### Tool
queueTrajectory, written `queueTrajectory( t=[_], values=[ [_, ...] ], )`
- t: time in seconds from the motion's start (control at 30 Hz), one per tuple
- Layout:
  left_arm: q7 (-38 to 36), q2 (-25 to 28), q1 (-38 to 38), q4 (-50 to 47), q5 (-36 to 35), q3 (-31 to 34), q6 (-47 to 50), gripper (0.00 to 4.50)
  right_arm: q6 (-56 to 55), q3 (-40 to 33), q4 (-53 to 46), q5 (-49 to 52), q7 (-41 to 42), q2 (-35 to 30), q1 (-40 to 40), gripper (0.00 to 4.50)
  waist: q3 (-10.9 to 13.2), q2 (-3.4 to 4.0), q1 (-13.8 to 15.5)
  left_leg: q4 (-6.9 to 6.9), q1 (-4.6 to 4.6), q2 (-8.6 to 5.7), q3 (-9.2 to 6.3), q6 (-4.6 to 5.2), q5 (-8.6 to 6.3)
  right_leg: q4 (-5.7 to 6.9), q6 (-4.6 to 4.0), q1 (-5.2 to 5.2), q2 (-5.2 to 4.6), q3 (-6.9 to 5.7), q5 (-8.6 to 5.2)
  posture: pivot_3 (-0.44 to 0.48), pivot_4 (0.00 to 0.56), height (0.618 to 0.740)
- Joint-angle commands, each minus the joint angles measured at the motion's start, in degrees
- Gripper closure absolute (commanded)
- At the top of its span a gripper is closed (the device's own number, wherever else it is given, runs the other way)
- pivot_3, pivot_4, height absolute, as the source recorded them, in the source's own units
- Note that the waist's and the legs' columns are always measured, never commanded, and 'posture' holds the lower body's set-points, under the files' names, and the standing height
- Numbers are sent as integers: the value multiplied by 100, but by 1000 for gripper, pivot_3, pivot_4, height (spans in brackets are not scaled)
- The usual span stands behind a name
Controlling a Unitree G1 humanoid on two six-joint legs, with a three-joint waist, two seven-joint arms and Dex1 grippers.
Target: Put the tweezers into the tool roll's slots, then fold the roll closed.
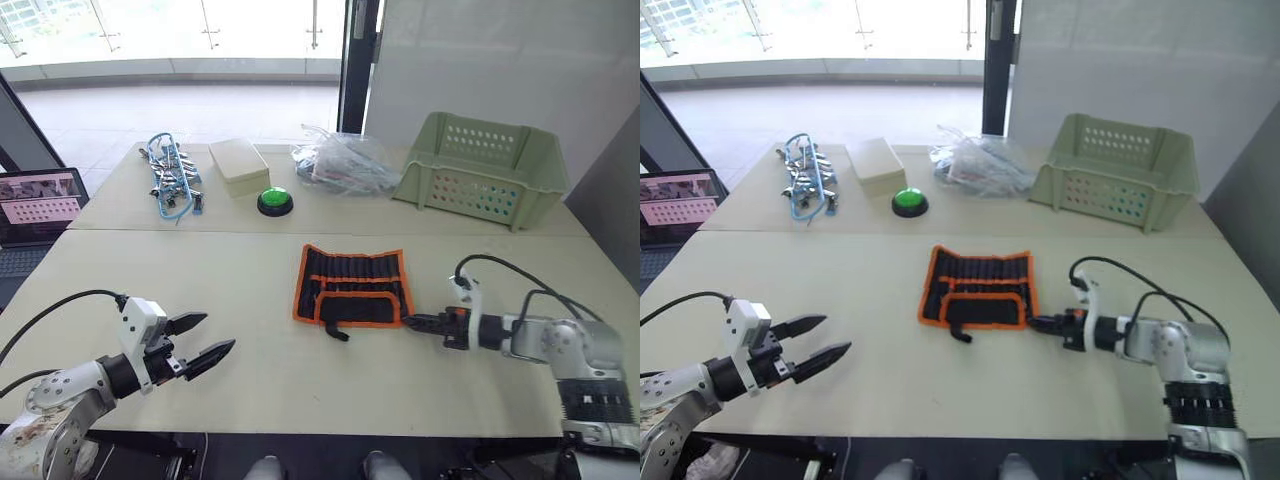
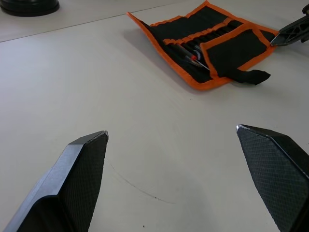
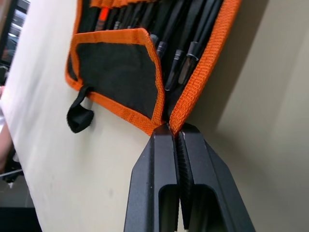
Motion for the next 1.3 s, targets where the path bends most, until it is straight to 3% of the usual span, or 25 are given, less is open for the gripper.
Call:
queueTrajectory(
  t=[0.03,0.47,0.57,0.73,1.03,1.3],
  values=[
    [-79,76,-149,22,-32,-35,-69,0,-293,235,14,-135,579,-482,-174,4438,0,1,-14,-1,1,2,0,0,0,0,0,0,2,0,0,0,150,740],
    [-177,56,-323,222,51,-285,-185,0,-555,477,-535,-280,716,-580,-186,4438,1,1,-102,2,-9,3,-1,0,0,1,0,-6,2,0,0,0,150,740],
    [-193,54,-352,249,83,-315,-197,0,-644,549,-716,-308,757,-607,-525,4438,2,3,-108,3,-9,4,-1,0,0,1,0,-7,2,0,0,0,150,740],
    [-216,56,-431,308,171,-401,-265,0,-1095,1452,-876,-890,1063,-744,-1039,4438,4,6,-118,3,-8,6,-2,0,0,3,0,-9,4,-2,0,0,150,740],
    [-37,-68,-104,68,208,-364,-385,0,-1253,2420,-956,-1325,1266,-326,-1590,4438,4,5,-108,3,-15,5,-3,0,0,2,-1,-14,1,-2,0,0,150,740],
    [141,-119,21,-33,256,-320,-465,0,-1261,2916,-630,-1888,852,358,-1683,4438,3,5,-98,6,-16,4,-5,0,0,6,-1,-17,0,-2,1,0,150,740]
  ],
)
